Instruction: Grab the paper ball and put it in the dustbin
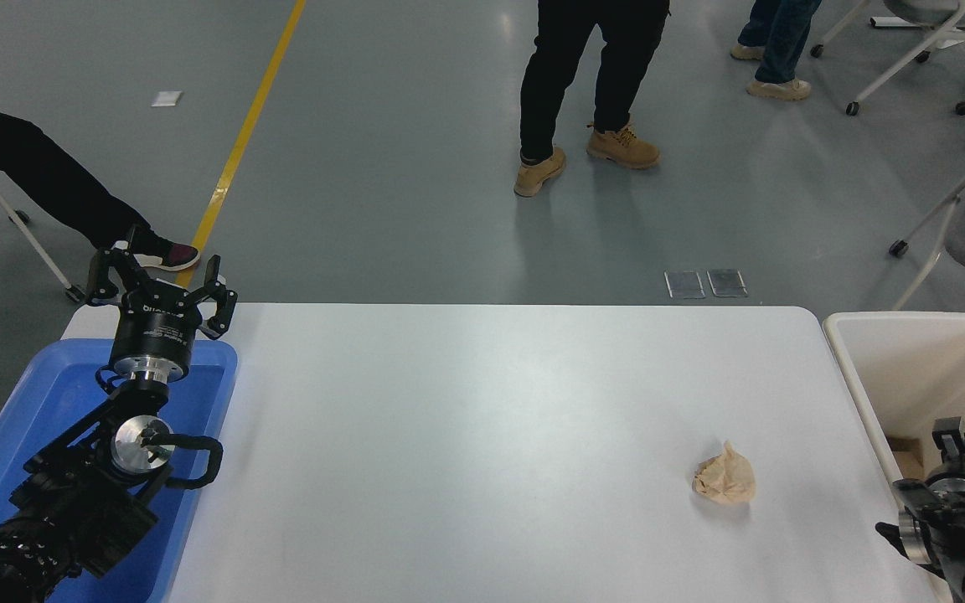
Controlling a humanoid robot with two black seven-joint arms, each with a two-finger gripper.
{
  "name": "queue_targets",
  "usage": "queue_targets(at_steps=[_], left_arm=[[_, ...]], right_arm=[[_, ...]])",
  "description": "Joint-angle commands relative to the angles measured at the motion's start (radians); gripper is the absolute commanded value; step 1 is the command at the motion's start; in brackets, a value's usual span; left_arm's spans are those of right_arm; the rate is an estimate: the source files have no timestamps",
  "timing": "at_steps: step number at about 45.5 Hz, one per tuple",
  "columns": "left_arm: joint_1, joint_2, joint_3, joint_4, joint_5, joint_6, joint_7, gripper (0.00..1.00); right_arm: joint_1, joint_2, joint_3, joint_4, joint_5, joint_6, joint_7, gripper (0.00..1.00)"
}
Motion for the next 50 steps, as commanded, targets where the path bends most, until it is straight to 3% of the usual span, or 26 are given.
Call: queue_targets(at_steps=[1,50], left_arm=[[-0.001,-0.002,0.0,0.001,0.0,0.0,0.0,0.99],[0.001,0.0,0.0,0.0,0.0,0.0,0.0,0.99]], right_arm=[[-0.005,-0.031,0.0,0.0,0.0,0.002,0.0,1.0],[-0.012,-0.033,-0.002,0.0,-0.002,-0.005,0.0,1.0]])
